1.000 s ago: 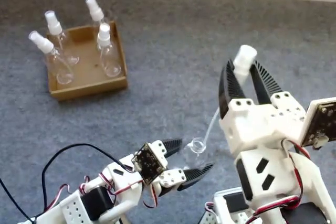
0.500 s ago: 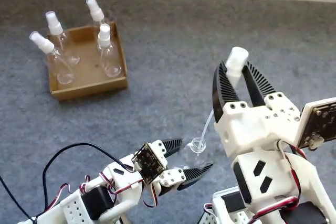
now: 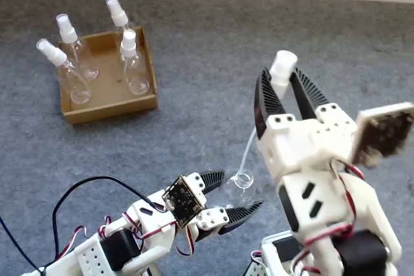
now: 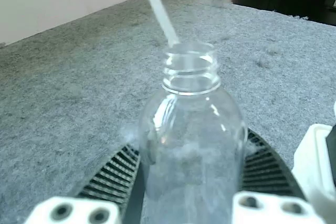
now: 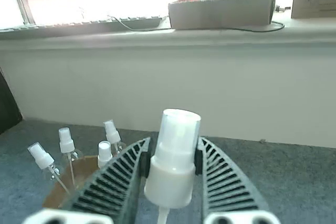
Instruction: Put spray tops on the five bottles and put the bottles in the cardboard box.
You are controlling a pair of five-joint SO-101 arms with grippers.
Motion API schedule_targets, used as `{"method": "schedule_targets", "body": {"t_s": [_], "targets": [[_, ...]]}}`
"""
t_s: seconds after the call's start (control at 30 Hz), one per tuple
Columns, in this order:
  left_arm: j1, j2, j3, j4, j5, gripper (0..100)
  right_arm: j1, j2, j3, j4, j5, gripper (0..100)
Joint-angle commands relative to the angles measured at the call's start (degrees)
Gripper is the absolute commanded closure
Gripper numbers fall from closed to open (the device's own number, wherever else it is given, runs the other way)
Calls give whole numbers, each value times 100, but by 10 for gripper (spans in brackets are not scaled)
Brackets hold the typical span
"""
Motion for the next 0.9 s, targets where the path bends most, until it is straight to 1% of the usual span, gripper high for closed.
{"method": "schedule_targets", "body": {"t_s": [0.0, 0.27, 0.8, 0.87], "targets": [[75, -66, 119, -9, 62, 902, -22, -189, 92, -233, -18, 917], [75, -75, 119, -18, 62, 902, -22, -769, 295, -233, -9, 917], [75, -75, 119, -18, 62, 902, -13, -796, 470, -242, 0, 917], [75, -75, 119, -18, 62, 902, -13, -796, 479, -321, 185, 917]]}}
